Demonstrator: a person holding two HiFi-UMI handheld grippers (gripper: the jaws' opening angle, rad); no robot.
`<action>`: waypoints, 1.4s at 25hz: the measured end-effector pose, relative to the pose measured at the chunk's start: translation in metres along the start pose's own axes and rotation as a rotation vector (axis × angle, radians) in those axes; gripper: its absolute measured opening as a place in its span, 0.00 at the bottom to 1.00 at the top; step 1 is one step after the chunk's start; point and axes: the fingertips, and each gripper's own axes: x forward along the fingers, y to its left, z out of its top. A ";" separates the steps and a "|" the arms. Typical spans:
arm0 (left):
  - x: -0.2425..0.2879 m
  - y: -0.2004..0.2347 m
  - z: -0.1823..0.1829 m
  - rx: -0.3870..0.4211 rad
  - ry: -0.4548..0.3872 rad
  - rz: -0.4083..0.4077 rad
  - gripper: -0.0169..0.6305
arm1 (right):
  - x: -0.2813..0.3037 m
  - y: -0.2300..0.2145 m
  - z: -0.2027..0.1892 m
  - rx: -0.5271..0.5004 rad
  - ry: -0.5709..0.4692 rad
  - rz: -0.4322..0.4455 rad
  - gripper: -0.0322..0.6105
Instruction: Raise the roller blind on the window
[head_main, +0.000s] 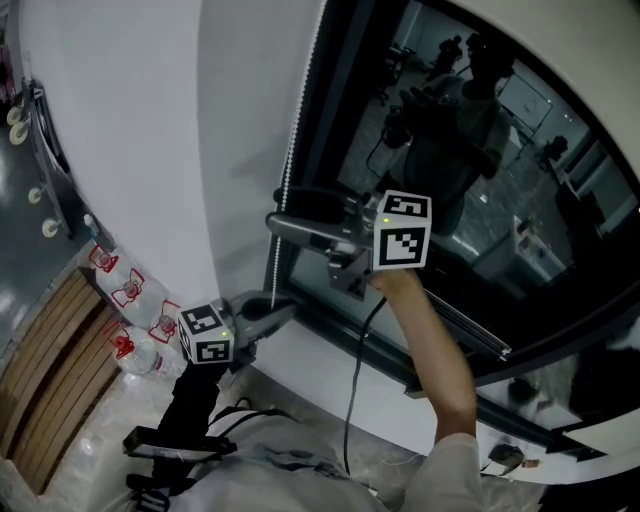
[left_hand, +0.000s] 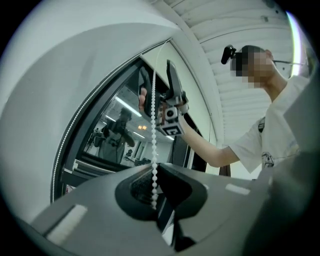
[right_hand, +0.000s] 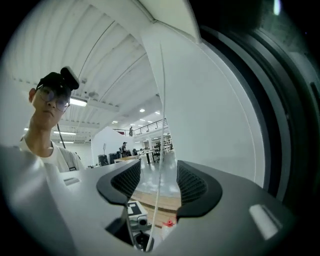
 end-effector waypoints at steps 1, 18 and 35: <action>0.001 0.001 0.002 0.002 -0.003 0.001 0.02 | 0.000 0.001 0.019 -0.036 -0.003 0.002 0.40; -0.009 -0.001 -0.014 0.019 -0.019 0.008 0.02 | 0.001 0.024 0.138 -0.243 -0.044 0.003 0.23; -0.010 0.000 -0.016 -0.005 0.001 0.008 0.02 | -0.009 0.027 0.146 -0.182 -0.070 -0.011 0.06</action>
